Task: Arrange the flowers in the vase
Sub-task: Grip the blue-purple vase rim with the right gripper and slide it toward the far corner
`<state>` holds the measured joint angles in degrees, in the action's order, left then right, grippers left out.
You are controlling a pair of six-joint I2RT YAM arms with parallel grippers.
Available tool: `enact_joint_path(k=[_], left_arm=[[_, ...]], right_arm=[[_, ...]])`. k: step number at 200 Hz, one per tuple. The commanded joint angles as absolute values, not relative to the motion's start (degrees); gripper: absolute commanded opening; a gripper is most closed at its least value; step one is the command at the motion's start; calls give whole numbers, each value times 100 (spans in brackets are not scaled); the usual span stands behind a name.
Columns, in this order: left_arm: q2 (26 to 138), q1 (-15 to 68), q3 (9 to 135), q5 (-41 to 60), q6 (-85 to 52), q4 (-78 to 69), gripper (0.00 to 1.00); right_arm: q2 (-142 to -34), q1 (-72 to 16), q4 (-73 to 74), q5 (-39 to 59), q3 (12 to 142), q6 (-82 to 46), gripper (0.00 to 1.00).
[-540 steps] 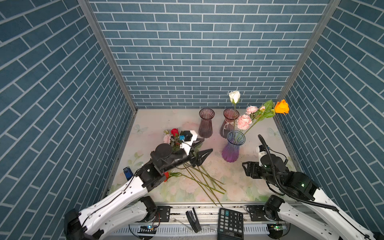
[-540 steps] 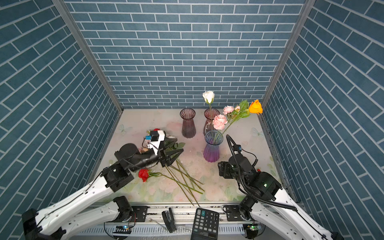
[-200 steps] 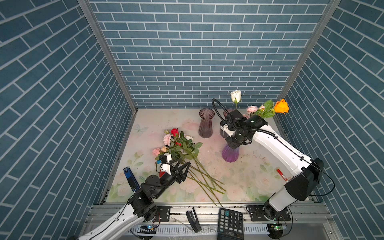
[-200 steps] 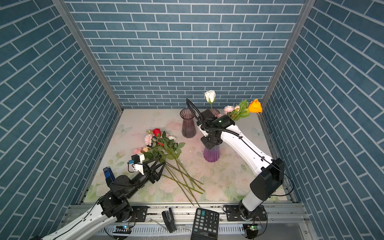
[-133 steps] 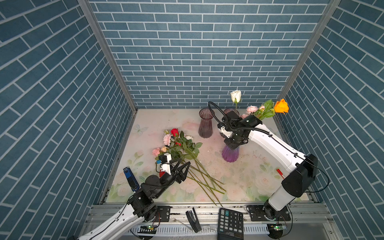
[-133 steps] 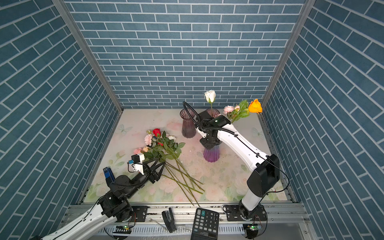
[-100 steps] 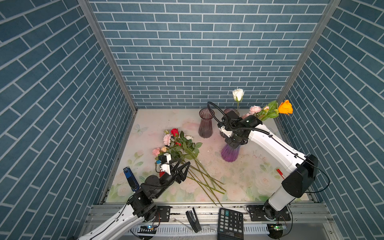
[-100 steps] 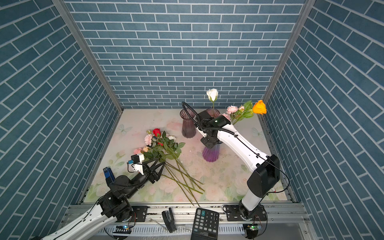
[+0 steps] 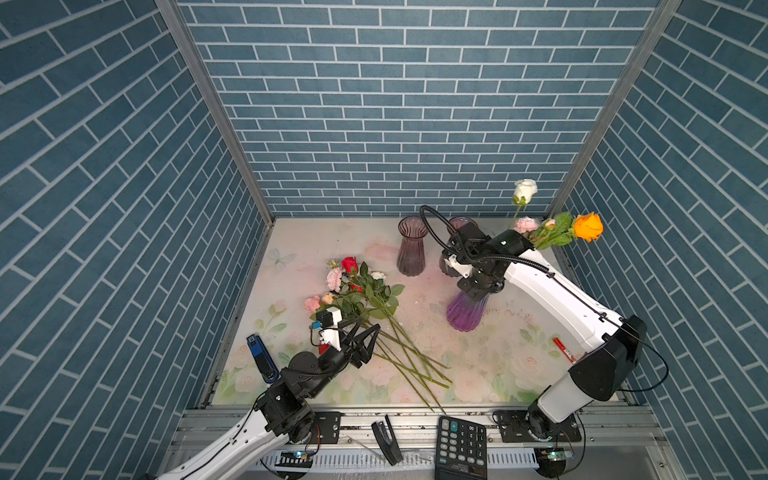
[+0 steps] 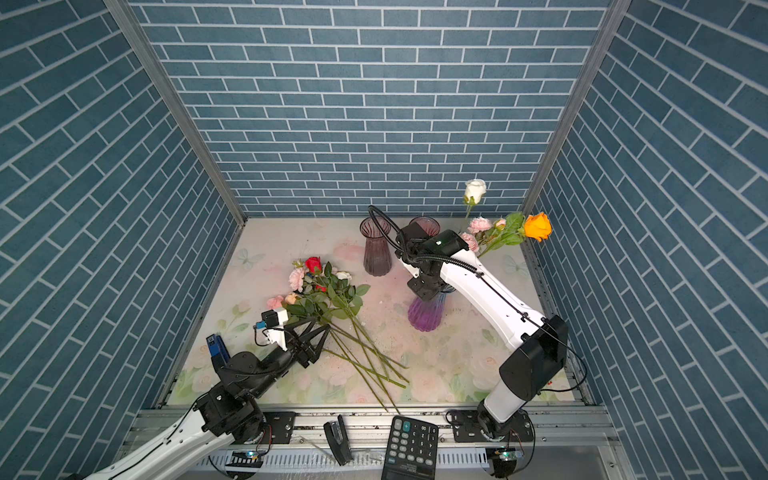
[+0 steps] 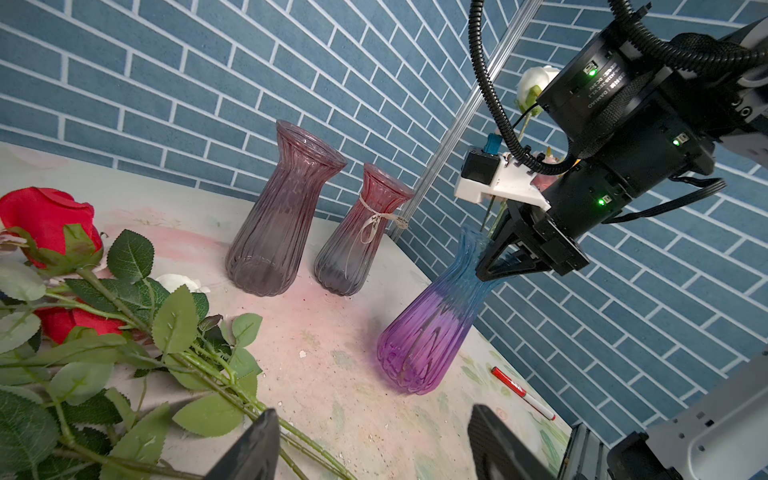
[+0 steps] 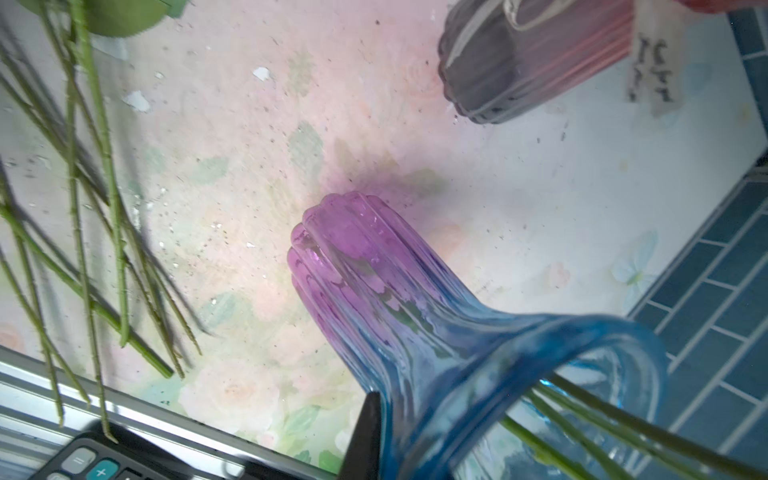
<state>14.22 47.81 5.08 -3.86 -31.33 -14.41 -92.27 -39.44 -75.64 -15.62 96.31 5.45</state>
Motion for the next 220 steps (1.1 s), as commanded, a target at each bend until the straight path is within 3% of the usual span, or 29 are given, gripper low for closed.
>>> enact_joint_path(k=[1,30,69,114,170,220], left_arm=[[1462,4775,445,-398,-3144,-1529,74],[1740,4764,512,-237,-3114,-1679,74],[2295,4729,630,56,-3065,-1991,75],[2667,4711,712,200,-3039,-2179,75],[2527,4702,650,149,-3067,-2171,75],[2534,4676,655,132,-3089,-2095,75]], right_arm=[[-8833,-3809,-7720,-3331,10273,817,0],[-8590,-3464,-7205,-3758,10333,1581,0],[-8425,-2372,-6108,-2618,10249,2306,0],[-9690,-1257,-6102,-1711,10969,3243,0],[-10742,-776,-6400,-701,11881,3802,0],[-11402,-704,-6558,-1005,12624,4029,0]])
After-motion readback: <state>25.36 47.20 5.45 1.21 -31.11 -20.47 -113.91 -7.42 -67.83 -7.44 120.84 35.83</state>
